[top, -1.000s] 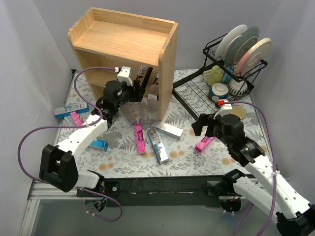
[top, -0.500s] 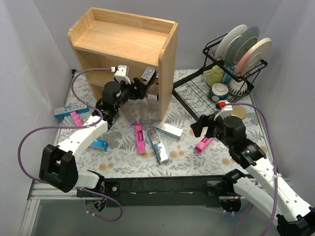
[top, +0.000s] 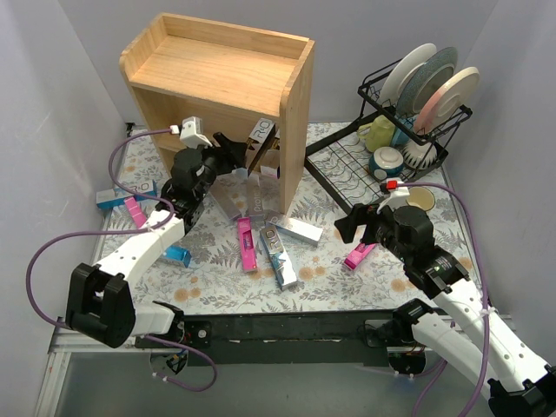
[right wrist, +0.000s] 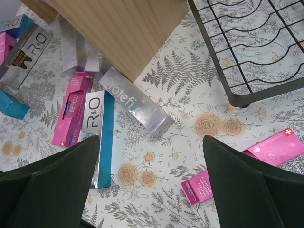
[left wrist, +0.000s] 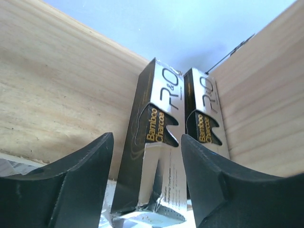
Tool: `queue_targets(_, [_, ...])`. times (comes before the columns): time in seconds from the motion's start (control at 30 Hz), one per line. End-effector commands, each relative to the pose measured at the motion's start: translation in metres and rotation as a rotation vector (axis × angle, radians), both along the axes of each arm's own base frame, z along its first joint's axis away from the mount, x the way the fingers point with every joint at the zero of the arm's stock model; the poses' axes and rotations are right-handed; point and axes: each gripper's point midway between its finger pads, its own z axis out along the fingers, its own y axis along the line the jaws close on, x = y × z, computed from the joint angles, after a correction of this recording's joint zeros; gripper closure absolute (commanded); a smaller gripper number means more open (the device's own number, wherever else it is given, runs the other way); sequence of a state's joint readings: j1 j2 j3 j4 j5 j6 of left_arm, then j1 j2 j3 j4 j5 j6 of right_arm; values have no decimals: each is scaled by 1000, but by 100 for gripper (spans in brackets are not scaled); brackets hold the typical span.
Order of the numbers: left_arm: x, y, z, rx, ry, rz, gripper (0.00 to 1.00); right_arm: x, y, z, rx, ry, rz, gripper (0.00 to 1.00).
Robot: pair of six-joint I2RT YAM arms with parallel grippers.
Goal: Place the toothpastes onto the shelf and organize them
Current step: Adjust the toothpaste on the shelf.
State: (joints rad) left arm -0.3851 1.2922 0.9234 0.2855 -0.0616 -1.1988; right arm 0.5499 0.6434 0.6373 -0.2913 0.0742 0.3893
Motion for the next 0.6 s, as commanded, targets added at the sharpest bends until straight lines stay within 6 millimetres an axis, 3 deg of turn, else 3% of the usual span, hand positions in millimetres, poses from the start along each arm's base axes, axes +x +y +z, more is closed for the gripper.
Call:
queue_targets(0.0, [4,-4,2,-69,12,-12,44,3,4,4,26,-24,8,2])
queue_targets(0.27, [10,-22,-9,-117,49,-78,54,3,7,2,32,-18,20,2])
queue_targets(0.4, [12,-28,-13,-122,58,-108,64,2,5,2,30,-16,12,3])
queue_targets(0.57, [15,-37,-16,-143,72,-139,67,3,3,-1,25,-13,3,3])
